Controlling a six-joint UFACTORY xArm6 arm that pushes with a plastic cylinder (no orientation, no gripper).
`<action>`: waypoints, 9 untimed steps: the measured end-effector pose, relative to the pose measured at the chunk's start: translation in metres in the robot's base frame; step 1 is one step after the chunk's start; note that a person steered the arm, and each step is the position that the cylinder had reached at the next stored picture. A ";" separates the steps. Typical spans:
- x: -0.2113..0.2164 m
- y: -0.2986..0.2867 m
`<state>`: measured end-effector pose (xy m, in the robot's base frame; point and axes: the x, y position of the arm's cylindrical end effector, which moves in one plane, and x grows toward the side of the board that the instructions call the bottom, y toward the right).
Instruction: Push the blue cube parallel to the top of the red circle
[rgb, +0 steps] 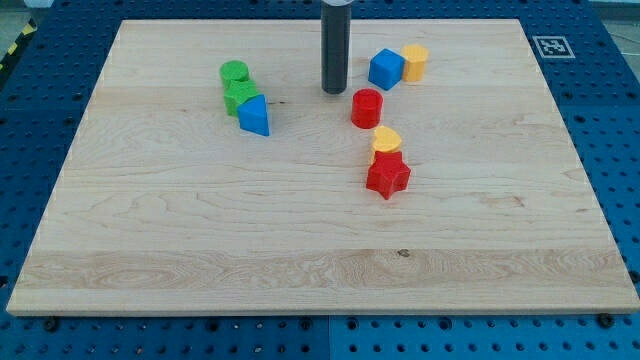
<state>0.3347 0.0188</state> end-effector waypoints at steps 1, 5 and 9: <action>-0.002 0.036; -0.017 0.165; -0.033 0.117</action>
<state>0.3014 0.1360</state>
